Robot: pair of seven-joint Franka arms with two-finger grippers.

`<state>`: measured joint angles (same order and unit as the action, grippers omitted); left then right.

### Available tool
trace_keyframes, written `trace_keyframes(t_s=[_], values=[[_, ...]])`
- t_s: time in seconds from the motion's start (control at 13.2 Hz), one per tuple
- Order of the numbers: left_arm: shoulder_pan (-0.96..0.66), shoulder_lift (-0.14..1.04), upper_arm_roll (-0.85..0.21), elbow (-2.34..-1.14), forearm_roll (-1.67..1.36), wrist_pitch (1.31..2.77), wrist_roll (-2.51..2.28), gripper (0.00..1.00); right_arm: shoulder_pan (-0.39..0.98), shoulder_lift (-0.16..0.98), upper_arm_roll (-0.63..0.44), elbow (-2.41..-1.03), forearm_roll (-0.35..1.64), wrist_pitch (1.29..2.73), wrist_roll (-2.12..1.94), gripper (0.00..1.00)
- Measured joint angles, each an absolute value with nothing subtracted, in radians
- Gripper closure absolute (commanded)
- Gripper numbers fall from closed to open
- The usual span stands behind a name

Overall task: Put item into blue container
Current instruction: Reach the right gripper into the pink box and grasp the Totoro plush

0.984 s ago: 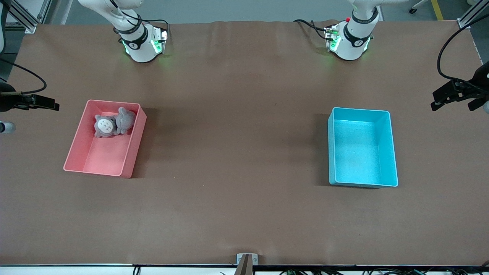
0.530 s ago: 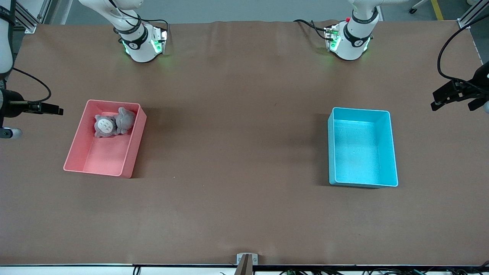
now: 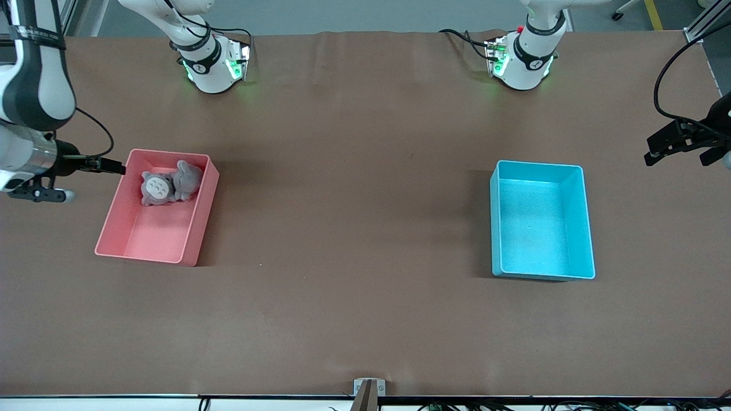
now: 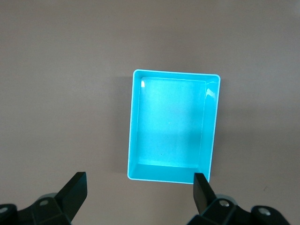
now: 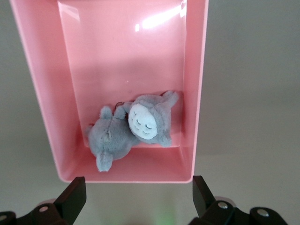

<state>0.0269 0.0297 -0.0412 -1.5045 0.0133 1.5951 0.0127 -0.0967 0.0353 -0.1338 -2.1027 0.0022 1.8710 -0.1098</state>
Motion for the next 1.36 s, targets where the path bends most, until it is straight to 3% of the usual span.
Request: trace_keyframes(t_s=[0.38,1.36], values=[[0.027,0.030,-0.041,-1.504,0.013,1.597,0.013,0.00,-0.133,0.057,-0.136,-2.343,0.002,2.223,-0.080,0.00],[0.028,0.030,-0.041,-1.504,0.013,1.598,0.013,0.00,-0.067,0.185,-0.117,-2.389,0.005,2.363,0.245,0.01]])
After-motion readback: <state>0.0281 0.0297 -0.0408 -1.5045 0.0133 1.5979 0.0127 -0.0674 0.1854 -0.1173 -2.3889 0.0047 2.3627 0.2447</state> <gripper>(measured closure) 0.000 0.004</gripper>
